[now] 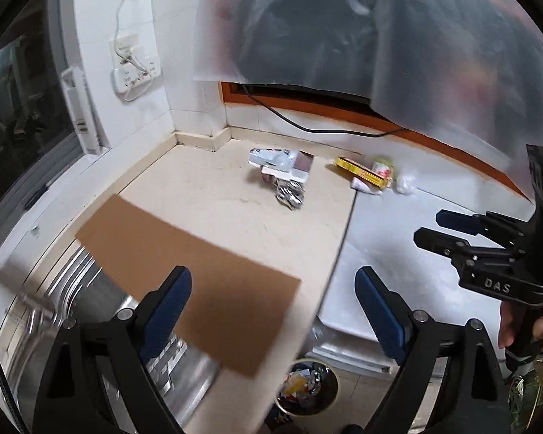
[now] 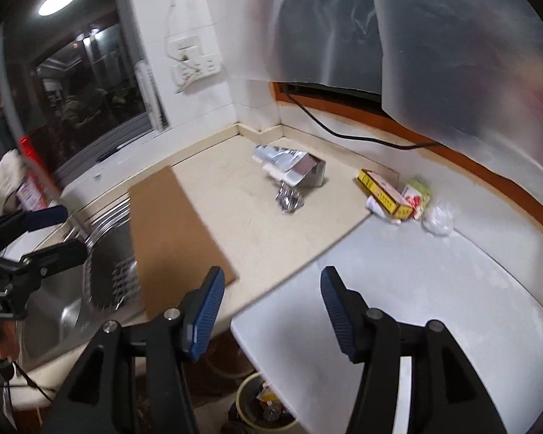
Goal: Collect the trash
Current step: 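Grasp the crumpled silver foil with the right gripper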
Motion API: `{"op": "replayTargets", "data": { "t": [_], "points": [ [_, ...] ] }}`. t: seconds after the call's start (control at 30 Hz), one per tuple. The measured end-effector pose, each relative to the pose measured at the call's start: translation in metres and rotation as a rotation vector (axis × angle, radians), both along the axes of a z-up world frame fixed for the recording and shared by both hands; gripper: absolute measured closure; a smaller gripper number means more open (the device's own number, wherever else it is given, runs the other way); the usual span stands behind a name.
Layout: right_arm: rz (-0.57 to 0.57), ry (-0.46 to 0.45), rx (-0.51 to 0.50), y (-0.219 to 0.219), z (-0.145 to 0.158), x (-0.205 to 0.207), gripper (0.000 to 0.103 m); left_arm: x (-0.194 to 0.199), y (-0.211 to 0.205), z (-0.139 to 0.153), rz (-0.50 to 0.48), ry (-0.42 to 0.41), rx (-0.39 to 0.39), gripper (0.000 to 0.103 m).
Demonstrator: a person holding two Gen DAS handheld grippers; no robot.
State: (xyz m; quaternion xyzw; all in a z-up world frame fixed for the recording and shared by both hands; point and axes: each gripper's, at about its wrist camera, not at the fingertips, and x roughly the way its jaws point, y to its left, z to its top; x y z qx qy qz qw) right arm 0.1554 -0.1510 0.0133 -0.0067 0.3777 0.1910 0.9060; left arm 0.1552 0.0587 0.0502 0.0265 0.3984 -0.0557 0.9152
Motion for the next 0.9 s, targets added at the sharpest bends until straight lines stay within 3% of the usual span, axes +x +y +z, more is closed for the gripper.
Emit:
{"op": "replayTargets", "data": {
  "t": [0.27, 0.37, 0.63, 0.9],
  "points": [
    [-0.041, 0.050, -0.037, 0.046, -0.032, 0.106, 0.047, 0.122, 0.043, -0.044, -0.059, 0.122, -0.138, 0.013],
    [-0.049, 0.060, -0.058, 0.060, -0.050, 0.138, 0.047, 0.150, 0.048, -0.059, -0.070, 0.137, -0.160, 0.013],
    [-0.036, 0.100, -0.081, 0.075, -0.106, 0.213, 0.047, 0.181, 0.052, -0.085, -0.033, 0.152, -0.146, 0.013],
    [0.052, 0.136, -0.073, 0.088, -0.141, 0.252, 0.047, 0.202, 0.051, -0.104, 0.051, 0.186, -0.176, 0.013]
  ]
}}
